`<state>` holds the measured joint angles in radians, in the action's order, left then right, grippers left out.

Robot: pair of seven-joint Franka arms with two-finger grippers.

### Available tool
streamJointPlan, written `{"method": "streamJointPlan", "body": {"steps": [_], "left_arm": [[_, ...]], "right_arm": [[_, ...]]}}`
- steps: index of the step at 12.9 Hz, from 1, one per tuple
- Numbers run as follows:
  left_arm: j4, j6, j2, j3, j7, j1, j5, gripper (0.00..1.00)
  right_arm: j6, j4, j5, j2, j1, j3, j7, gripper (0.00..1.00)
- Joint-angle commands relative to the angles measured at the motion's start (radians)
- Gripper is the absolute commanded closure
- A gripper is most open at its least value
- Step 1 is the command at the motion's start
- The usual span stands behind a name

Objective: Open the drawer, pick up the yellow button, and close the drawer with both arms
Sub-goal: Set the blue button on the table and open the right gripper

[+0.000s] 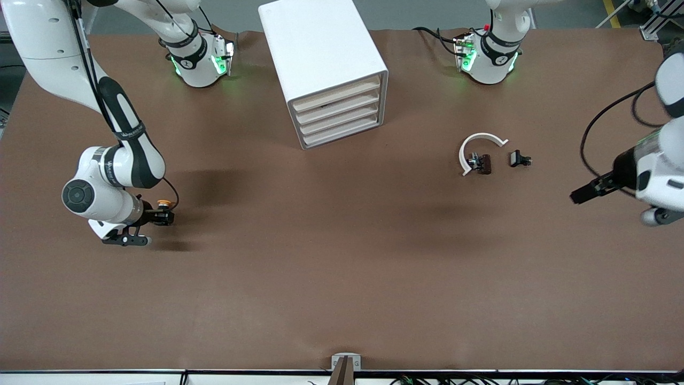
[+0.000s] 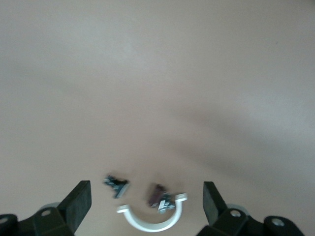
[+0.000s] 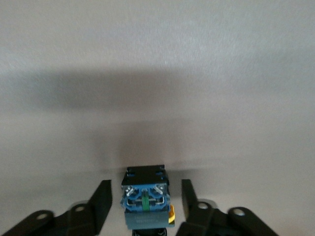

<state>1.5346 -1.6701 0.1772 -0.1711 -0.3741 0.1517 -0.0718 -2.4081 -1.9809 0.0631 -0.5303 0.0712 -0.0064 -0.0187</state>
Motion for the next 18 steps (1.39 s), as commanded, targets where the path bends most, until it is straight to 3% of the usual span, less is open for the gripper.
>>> {"method": "streamJointPlan", "body": {"steps": [1,5,7,10,14,18], "left_arm": [[0.027,0.056,-0.097,0.074,0.156,-0.041,-0.003,0.0],[0.116,0.067,-0.225,0.103,0.325,-0.057,0.013,0.0],[0.179,0.066,-0.287,0.119,0.36,-0.057,0.046,0.0],[0.237,0.067,-0.355,0.116,0.36,-0.086,0.055,0.0],[0.253,0.069,-0.369,0.101,0.359,-0.124,0.06,0.0],[0.251,0.062,-0.358,0.099,0.36,-0.124,0.073,0.0]], "right_arm": [[0.007,0.027,0.018,0.021,0.015,0.016,-0.007,0.0],[0.07,0.054,0.018,0.058,0.006,0.022,-0.007,0.0],[0.192,0.074,0.018,0.102,-0.017,0.025,-0.007,0.0],[0.412,0.198,0.018,0.11,-0.066,0.025,-0.059,0.0],[0.55,0.22,0.018,0.196,-0.14,0.025,-0.138,0.0],[0.774,0.342,0.014,0.288,-0.18,0.026,-0.141,0.0]]}}
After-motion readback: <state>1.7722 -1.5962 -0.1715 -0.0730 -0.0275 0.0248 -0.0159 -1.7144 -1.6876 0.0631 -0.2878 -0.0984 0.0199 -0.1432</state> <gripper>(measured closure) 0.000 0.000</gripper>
